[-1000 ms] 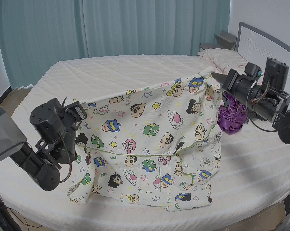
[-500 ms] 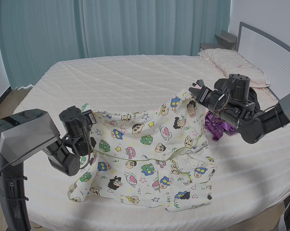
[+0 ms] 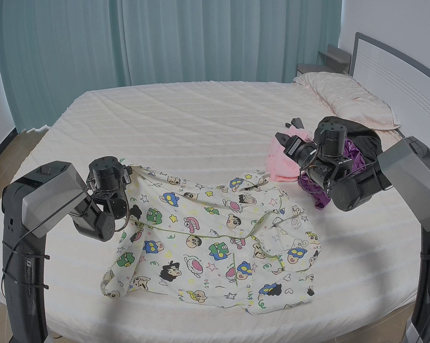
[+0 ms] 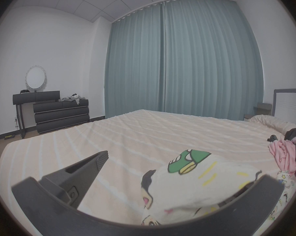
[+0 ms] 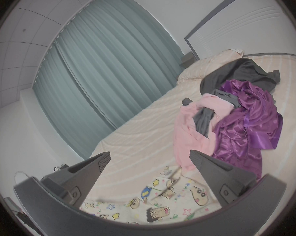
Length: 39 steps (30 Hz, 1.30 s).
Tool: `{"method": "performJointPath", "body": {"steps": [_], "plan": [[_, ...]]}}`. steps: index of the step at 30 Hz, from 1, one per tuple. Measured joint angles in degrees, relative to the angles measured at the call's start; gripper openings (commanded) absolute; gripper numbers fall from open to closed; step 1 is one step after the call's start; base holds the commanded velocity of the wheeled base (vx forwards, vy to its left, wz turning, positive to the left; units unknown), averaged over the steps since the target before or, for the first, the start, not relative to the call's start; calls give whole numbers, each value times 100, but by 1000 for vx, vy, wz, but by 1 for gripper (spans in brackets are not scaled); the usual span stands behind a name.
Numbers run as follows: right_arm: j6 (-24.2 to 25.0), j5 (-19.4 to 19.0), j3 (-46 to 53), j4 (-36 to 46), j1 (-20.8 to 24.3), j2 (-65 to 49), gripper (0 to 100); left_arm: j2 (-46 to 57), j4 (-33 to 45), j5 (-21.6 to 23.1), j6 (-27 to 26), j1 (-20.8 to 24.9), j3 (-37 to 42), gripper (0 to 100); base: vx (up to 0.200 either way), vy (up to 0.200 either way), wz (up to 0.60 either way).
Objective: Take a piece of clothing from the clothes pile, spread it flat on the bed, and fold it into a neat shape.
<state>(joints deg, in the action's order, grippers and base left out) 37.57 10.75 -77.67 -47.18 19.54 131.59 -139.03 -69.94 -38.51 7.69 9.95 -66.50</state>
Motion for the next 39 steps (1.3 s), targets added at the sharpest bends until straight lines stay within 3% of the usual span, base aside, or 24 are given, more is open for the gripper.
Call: {"method": "performJointPath", "body": {"steps": [6,16,25,29,34,39], "plan": [[13,-137,553,13,-91,-80,100,-5,764,104,-4,-179,-622,100,0,0,0],[17,-674,1899,-23,-436,-471,100,45,2472,441,139,-461,-1864,100,0,0,0],[24,-1020,2698,-201,-750,-651,100,34,4139,830,645,-753,-2904,100,0,0,0],[9,-1176,2938,-236,-802,-678,100,4,4714,1041,1193,-813,-3270,100,0,0,0],[-27,-1441,3150,-217,-846,-689,100,52,4982,1314,2031,-778,-3251,100,0,0,0],[-115,-1625,3429,-228,-896,-711,100,428,4999,1743,2365,-692,-2416,100,0,0,0]]}}
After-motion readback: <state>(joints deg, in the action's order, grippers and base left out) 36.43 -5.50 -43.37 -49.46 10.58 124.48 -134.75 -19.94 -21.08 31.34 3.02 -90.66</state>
